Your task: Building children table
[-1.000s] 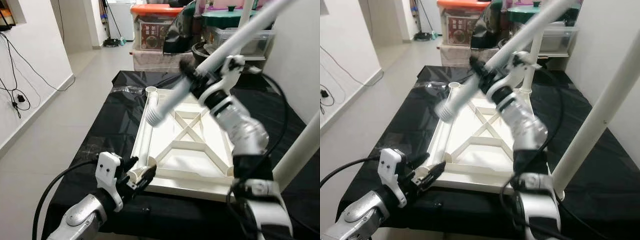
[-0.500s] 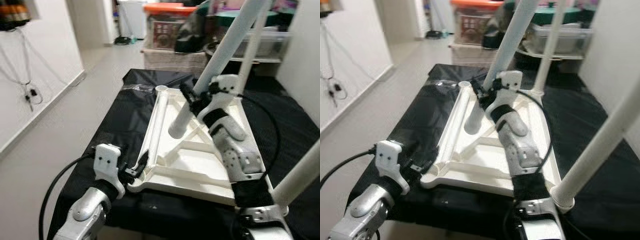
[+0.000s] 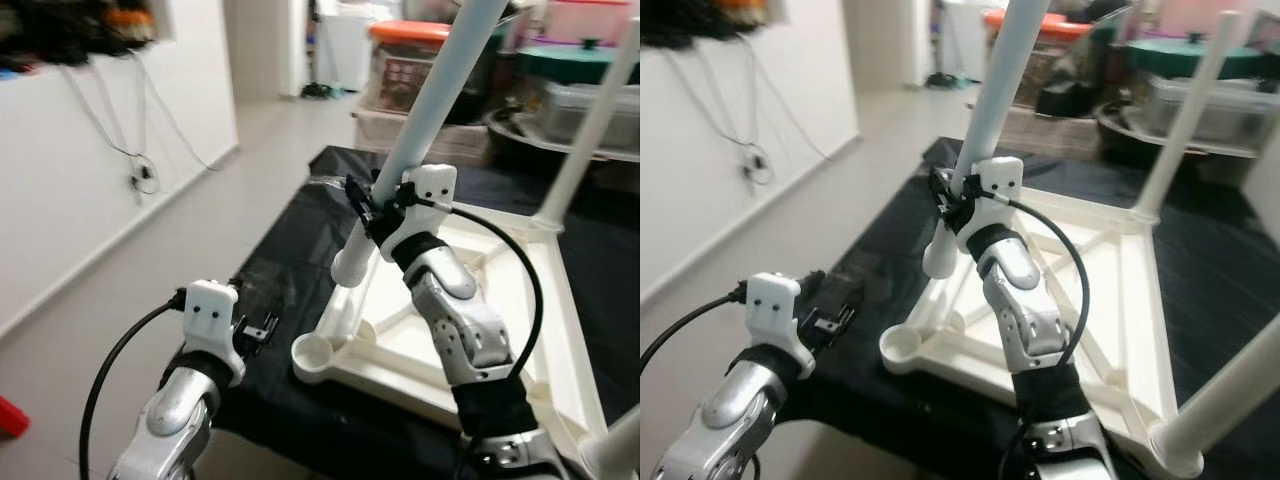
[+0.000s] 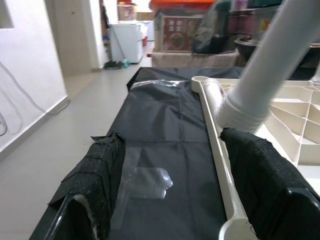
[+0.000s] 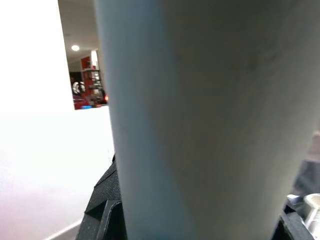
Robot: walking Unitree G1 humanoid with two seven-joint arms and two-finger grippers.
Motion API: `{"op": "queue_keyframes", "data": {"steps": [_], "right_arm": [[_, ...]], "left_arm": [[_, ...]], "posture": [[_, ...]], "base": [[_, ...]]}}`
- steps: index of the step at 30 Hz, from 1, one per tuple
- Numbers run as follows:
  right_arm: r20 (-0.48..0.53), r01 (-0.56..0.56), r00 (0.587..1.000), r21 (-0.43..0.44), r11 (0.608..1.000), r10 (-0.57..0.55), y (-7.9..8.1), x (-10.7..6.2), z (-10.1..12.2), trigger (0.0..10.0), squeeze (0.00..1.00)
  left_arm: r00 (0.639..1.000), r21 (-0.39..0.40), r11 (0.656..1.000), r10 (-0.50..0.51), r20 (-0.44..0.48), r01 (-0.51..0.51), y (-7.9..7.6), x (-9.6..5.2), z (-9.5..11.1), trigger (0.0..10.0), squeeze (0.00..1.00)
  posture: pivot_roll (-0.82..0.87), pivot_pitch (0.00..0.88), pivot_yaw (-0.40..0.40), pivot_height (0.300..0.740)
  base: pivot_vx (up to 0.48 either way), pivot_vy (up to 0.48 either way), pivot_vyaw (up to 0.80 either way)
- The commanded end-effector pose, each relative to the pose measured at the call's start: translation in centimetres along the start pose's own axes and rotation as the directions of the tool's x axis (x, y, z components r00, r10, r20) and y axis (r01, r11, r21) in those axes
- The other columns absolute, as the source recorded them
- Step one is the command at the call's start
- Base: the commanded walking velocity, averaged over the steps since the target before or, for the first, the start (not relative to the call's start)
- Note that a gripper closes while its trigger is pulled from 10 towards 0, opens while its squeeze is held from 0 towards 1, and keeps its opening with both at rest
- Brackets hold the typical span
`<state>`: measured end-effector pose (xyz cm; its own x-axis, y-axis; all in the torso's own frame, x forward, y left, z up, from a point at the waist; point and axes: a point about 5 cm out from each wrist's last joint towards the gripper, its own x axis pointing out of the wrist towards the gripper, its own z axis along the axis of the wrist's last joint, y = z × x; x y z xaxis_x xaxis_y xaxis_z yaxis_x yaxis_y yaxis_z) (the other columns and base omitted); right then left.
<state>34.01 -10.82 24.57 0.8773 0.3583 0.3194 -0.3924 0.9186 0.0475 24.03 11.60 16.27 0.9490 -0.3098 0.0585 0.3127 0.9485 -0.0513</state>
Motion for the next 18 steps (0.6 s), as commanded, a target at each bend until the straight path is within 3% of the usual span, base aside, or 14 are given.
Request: {"op": "queue_keyframes", "data": {"steps": [1, 9, 18], "right_arm": [[0.012, 0.005, 1.000, 0.026, 1.000, -0.006, -0.06, -0.22, 0.14, 10.0, 0.00], [0.009, 0.029, 1.000, 0.028, 0.999, -0.029, -0.16, -0.45, 0.00, 10.0, 0.00], [0.015, 0.030, 0.999, 0.027, 0.999, -0.030, -0.14, -0.49, 0.07, 10.0, 0.00]], "left_arm": [[1.000, 0.015, 1.000, 0.007, -0.020, -0.007, -0.01, -0.05, -0.30, 10.0, 0.00], [1.000, 0.018, 1.000, 0.015, -0.025, -0.014, -0.17, -0.12, -0.52, 10.0, 0.00], [0.999, 0.029, 0.999, 0.032, -0.027, -0.031, 0.09, -0.01, -0.52, 10.0, 0.00]], "posture": [[0.06, 0.000, -0.037, 0.740], [0.06, 0.000, -0.036, 0.740], [0.06, 0.000, -0.034, 0.740]], "base": [[-0.311, 0.000, 0.00], [-0.358, 0.000, 0.00], [0.000, 0.000, 0.00]]}}
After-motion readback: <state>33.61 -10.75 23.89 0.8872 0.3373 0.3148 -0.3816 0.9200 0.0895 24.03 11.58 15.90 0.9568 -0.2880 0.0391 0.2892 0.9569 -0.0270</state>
